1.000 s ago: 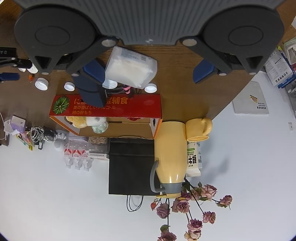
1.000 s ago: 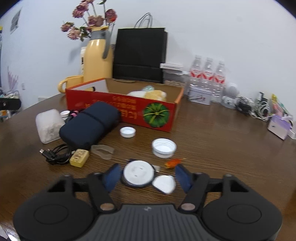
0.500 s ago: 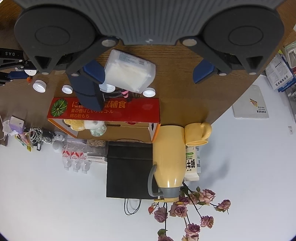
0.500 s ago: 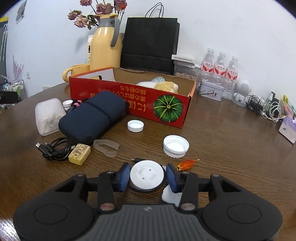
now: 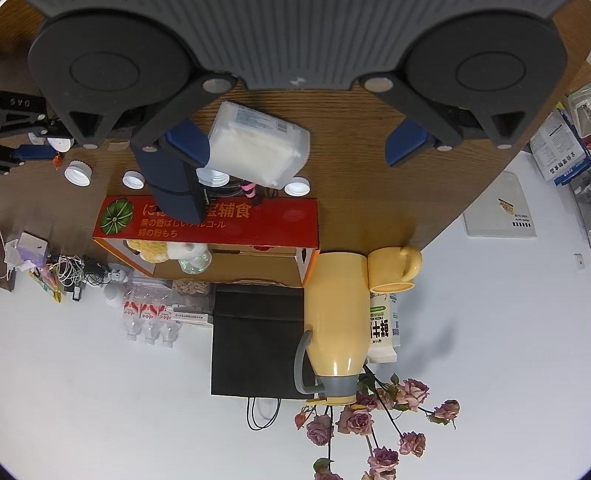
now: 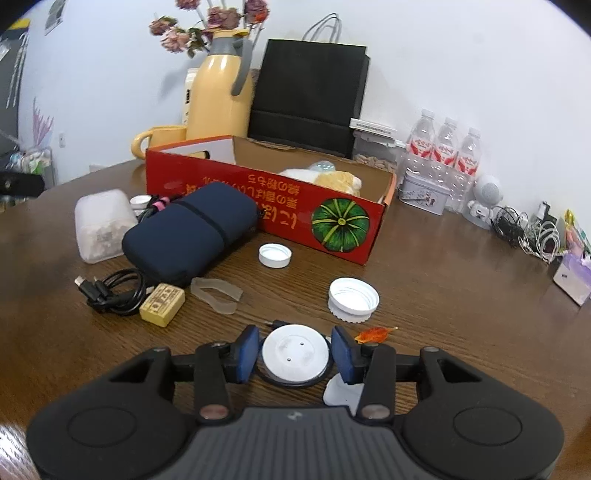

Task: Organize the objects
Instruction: 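Grasp the white round disc with the right tool while the left tool grasps the translucent plastic box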

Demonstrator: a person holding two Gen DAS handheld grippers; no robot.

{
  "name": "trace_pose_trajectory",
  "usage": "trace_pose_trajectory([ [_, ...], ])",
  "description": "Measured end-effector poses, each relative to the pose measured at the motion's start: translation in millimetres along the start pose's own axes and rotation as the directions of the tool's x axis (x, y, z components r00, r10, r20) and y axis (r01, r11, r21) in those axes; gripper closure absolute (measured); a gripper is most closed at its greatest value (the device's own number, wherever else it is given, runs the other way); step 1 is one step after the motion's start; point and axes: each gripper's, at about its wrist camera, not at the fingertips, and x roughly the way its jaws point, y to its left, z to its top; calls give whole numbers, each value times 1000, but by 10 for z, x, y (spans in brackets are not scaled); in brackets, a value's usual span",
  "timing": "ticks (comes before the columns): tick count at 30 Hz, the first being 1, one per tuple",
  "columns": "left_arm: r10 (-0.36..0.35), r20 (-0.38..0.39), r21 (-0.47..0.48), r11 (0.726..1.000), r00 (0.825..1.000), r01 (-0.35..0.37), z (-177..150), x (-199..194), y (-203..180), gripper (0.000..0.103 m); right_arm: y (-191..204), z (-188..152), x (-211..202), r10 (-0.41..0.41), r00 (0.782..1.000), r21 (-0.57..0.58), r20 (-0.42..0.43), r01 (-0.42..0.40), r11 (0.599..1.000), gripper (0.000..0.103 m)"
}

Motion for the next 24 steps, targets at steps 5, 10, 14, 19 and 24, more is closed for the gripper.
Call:
trace_pose_trajectory([
  [5,-6,-5,-8,1000,1000,6,-12,13,35,0,44,2,0,1,1000,-27,0,-1,1000,65],
  [10,-8,-5,-10,1000,1000,8,11,29,78,0,6,54,-121,3,998,10,62,-4,1000,65],
  [14,-26,-12,-13,1000,1000,26,34,112,91,0,-46,134,-236,-5,994,34,110,1,999,65],
  [19,-86,-53,40,995,995,88,55,308,-12,0,-58,199,-285,-13,988,56,151,5,998,65],
  [24,-101,-109,148,982,989,117,94,619,-171,0,-68,232,-232,0,988,62,157,-10,998,65],
])
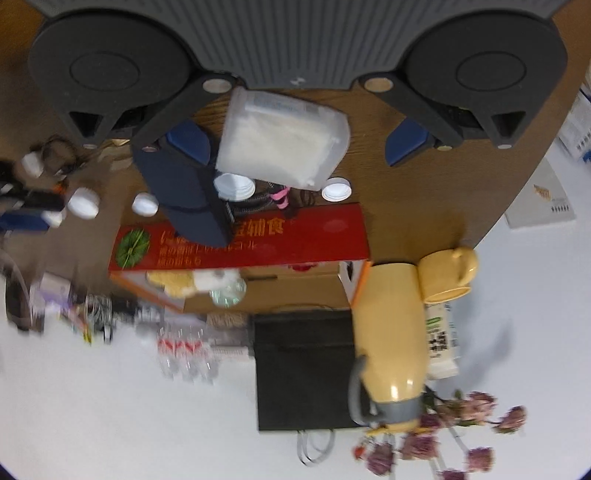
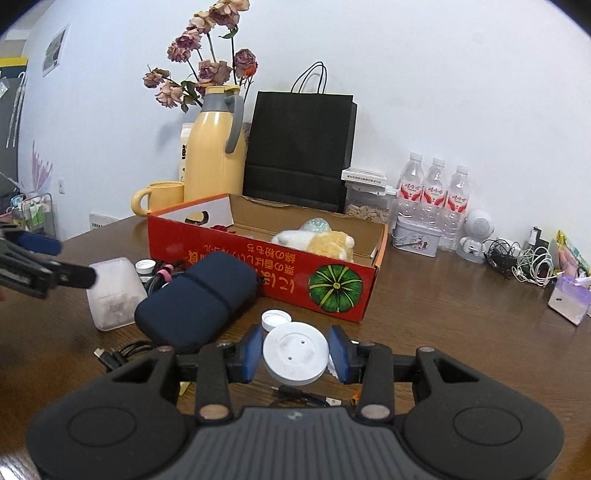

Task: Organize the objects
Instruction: 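Grasp the white round disc with the right tool while the left tool grasps the translucent plastic box, then carry the white disc and plastic box into the cardboard box and release both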

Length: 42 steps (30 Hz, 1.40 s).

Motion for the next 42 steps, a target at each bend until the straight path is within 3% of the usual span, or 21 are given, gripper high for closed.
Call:
trace_pose_trajectory([
  [3,-6,-42,59,998,999,9,2,236,-52,0,-15,11,29,21,1000,11,17,-21,1000,65],
  [8,-16,-126,17,1000,992,19,-5,549,-12,0,-20,20,112,28,1000,4,3,-28,1000,65],
  [14,-9,-95,10,1000,995,10,-46,560,-62,20,-36,2,150,26,1000,22,3,-26,999,65],
  [22,58,9,-16,998,998,-58,-27,217,-125,20,-53,77,145,51,998,29,40,-52,998,65],
  [25,108,71,-63,993,992,-104,159,109,-103,20,-33,241,177,59,996,3,73,-59,998,65],
  [32,105,203,-113,990,974,-83,812,229,-99,20,133,774,475,71,986,-46,150,-65,997,65],
  [36,79,205,-204,978,975,-36,1111,477,-9,20,234,1043,821,65,987,-55,148,-57,997,65],
  [42,141,173,-225,969,975,-100,1323,995,16,20,254,1220,1426,17,996,5,90,-18,1000,65],
])
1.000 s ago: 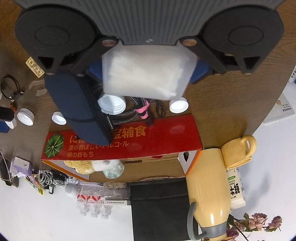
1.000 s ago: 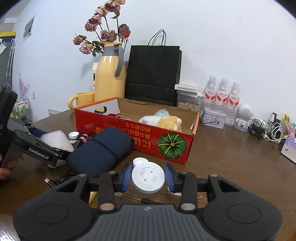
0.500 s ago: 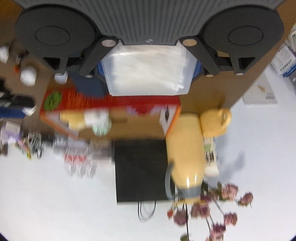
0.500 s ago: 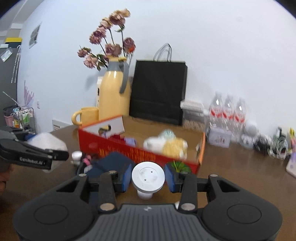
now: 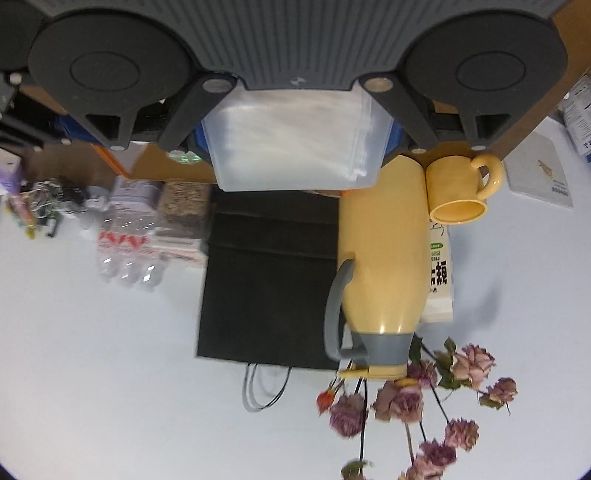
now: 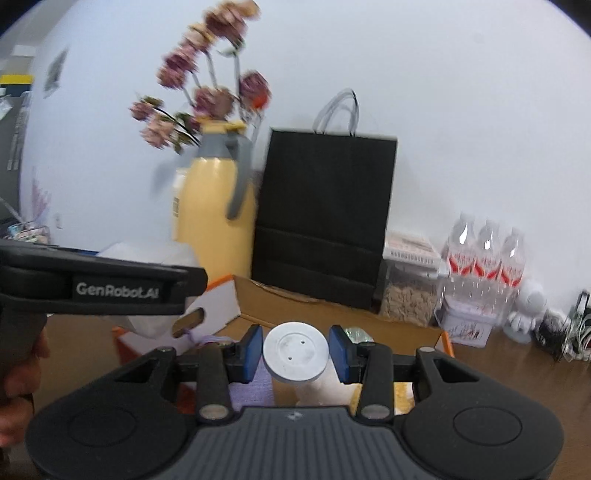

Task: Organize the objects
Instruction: 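Carry the white disc and plastic box into the cardboard box and release both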

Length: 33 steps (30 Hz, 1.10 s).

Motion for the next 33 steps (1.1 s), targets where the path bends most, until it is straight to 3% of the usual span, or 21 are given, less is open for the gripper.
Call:
trace_pose_trajectory([
  [3,41,-29,-15,999,999,-41,-58,255,-32,20,-25,-82,254,-30,999,34,-35,31,999,65],
  [6,31,-49,44,999,998,-29,-157,357,-83,20,-39,-195,384,-24,997,31,-79,26,999,65],
  [14,24,-109,64,998,994,-17,-273,464,-79,20,-51,-312,498,-20,992,38,-127,25,999,65],
  [16,9,-105,66,998,994,-2,-270,447,-91,11,-42,-315,487,-18,992,35,-128,22,999,65],
  [17,1,-94,64,998,996,5,-264,423,-98,0,-39,-313,472,-20,992,32,-126,24,999,62],
  [18,-1,-74,62,998,997,5,-256,394,-101,0,-39,-312,461,-25,992,31,-123,29,999,58],
  [20,3,-39,60,998,999,0,-244,344,-109,0,-47,-308,446,-34,993,37,-115,39,999,25],
  [22,7,-39,59,998,999,-5,-236,339,-117,0,-49,-309,436,-51,993,37,-107,55,998,9],
  [33,4,-47,42,999,999,-2,-212,313,-98,0,-58,-278,374,-68,994,44,-84,72,996,0],
])
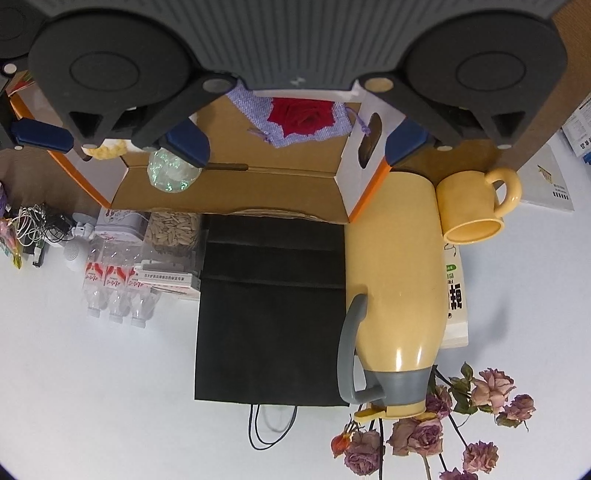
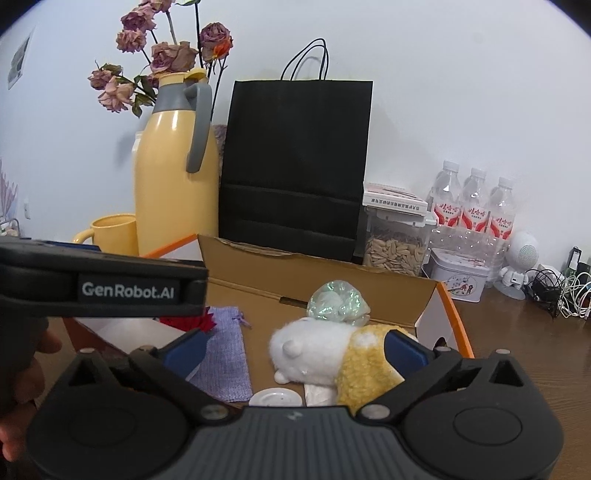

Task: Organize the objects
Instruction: 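Carry the white disc and plastic box into the cardboard box and release both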

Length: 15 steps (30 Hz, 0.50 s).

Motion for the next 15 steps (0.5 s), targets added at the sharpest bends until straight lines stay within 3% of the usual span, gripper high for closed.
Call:
trace_pose_trajectory([
  [6,-9,1,-3,1000,1000,9,75,-112,4,0,1,38,-59,3,1000,1,2,-3,1000,0],
  [15,-25,58,16,1000,998,24,182,-645,57,0,7,190,-459,19,998,-20,52,-18,1000,0],
])
